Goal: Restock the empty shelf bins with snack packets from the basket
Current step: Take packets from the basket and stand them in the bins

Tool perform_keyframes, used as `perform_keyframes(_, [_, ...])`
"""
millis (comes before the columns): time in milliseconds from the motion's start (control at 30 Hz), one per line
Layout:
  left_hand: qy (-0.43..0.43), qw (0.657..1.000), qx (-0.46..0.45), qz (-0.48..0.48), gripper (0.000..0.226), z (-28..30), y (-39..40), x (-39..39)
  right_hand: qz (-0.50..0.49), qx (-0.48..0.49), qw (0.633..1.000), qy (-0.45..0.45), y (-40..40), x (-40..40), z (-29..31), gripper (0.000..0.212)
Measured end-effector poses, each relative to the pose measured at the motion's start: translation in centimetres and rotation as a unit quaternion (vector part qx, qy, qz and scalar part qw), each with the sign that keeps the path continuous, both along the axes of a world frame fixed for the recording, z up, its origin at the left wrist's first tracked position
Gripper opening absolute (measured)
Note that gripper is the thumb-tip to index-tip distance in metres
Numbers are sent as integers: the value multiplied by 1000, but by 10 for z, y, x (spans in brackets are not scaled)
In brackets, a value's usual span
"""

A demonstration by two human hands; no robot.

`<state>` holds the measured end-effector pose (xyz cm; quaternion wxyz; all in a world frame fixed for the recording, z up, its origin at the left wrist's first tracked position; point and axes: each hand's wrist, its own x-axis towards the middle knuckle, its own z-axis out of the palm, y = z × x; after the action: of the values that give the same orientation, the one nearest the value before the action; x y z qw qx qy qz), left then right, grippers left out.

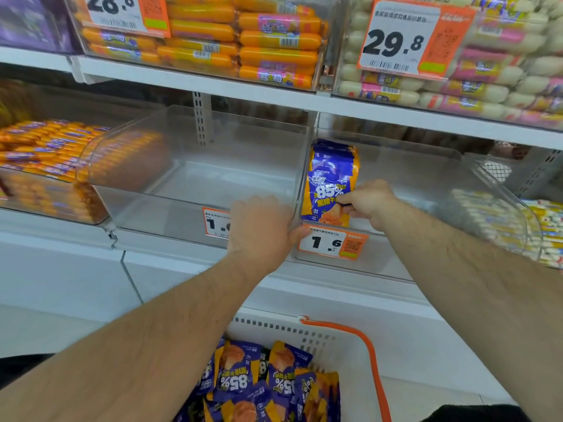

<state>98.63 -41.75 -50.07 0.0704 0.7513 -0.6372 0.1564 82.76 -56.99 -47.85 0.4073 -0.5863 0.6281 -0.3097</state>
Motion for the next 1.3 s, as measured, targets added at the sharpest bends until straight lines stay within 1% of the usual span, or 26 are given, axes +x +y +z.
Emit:
perform_keyframes(133, [0,1000,7,-1,61,2,1,0,6,12,1000,9,3,-2,3,19])
perform_keyframes(200, [3,1000,10,-6,61,4,2,-1,2,10,999,30,7,-4,7,20])
perform_keyframes(267, [11,1000,12,-12,62,4,2,0,-10,-45,993,106,13,-7,15,21])
perform_keyframes(333, [25,999,26,-22,62,8,3,1,-19,-144,976,165,30,-4,25,16])
perform_keyframes(367, [39,998,34,-29,62,10,4,2,-12,-196,966,167,42,0,30,13])
perform_keyframes(433, [99,993,42,-51,61,14,8,5,25,-291,945,148,68,10,36,10])
perform_keyframes(467, [123,990,28,-68,61,15,13,7,48,-331,932,140,81,16,35,10])
perform_keyframes(500, [127,987,-8,-94,61,15,22,9,68,-360,921,130,93,22,32,13])
perform_keyframes(567, [90,983,-89,-132,61,12,44,16,97,-397,908,92,117,35,21,13])
perform_keyframes(600, [79,981,-101,-144,61,10,56,21,112,-411,902,69,127,40,12,10])
perform_keyframes(633, [77,985,-59,-143,60,8,68,27,127,-420,897,50,137,46,2,7])
perform_keyframes(700, [94,985,91,-112,58,-2,86,39,168,-392,904,38,151,57,-27,5])
perform_keyframes(767, [111,967,213,-89,55,-15,95,51,209,-306,926,66,159,67,-60,9])
perform_keyframes(800, [125,955,255,-87,52,-22,98,55,230,-254,935,91,161,72,-78,10])
perform_keyframes(867, [133,930,332,-87,49,-35,104,60,266,-152,941,146,165,79,-113,13])
perform_keyframes(933, [143,899,404,-88,49,-43,105,63,300,-62,929,206,171,82,-146,15])
perform_keyframes(1000, [164,873,447,-104,50,-42,104,63,351,-5,900,259,180,80,-178,14])
perform_keyframes(1067, [191,865,449,-119,53,-40,102,63,414,27,853,316,190,77,-208,9])
perform_keyframes(1100, [198,865,446,-121,56,-39,101,63,439,42,829,343,195,76,-221,13])
perform_keyframes(1167, [193,860,455,-125,56,-37,97,63,478,65,787,385,202,73,-240,31])
perform_keyframes(1233, [187,853,468,-134,42,-39,94,62,497,66,757,419,206,71,-252,44])
perform_keyframes(1267, [190,852,468,-136,32,-41,92,62,502,62,746,433,208,71,-256,45])
perform_keyframes(1300, [194,852,466,-138,28,-43,91,63,506,57,738,442,208,72,-259,41])
